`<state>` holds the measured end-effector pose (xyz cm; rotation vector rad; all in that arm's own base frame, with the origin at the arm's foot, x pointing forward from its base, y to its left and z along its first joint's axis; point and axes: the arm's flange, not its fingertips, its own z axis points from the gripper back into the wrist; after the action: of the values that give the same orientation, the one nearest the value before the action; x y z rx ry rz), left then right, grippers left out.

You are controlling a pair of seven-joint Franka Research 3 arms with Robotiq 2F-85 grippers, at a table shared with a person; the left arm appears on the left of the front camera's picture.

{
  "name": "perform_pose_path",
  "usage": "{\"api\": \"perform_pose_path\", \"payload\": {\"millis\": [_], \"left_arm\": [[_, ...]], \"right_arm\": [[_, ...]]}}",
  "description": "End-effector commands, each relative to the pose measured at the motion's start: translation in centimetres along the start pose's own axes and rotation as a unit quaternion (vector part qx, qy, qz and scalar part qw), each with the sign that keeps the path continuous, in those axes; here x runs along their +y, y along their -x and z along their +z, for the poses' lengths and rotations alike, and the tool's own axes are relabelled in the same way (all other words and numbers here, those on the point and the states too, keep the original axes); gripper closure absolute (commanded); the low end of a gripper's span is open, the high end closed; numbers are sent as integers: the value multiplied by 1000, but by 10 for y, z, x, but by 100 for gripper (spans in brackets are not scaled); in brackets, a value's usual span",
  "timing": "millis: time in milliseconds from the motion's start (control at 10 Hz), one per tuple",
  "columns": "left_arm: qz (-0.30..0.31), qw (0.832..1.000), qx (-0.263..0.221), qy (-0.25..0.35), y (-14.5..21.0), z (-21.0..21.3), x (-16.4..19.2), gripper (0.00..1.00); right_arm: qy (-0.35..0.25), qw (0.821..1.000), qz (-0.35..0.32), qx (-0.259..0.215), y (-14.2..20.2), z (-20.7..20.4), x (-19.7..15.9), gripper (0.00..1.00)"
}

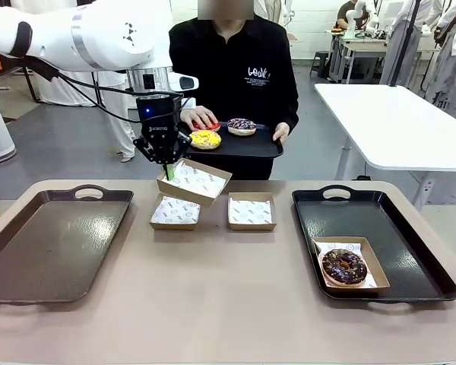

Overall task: Individually package the donuts and arrange them on the tray.
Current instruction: Place the picked Paper togo box on the Handle tray while simultaneously picking up another Paper togo box from the table with the other hand.

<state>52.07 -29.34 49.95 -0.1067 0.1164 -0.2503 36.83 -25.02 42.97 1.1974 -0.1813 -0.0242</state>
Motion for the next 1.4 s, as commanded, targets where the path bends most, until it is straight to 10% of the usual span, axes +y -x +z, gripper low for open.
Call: {"api": "perform_pose_path", "payload": {"millis": [0, 300, 1300], "left_arm": [[36, 997, -67, -27, 1, -10, -5, 100], [53, 987, -143, -55, 17, -28, -3, 100], [43, 990, -129, -38, 5, -22, -7, 100]], "right_arm": [[3, 1000, 10, -3, -2, 0, -2, 0], [1, 1000, 0, 1, 0, -1, 0, 0], [1, 1000, 0, 1, 0, -1, 0, 0]]}}
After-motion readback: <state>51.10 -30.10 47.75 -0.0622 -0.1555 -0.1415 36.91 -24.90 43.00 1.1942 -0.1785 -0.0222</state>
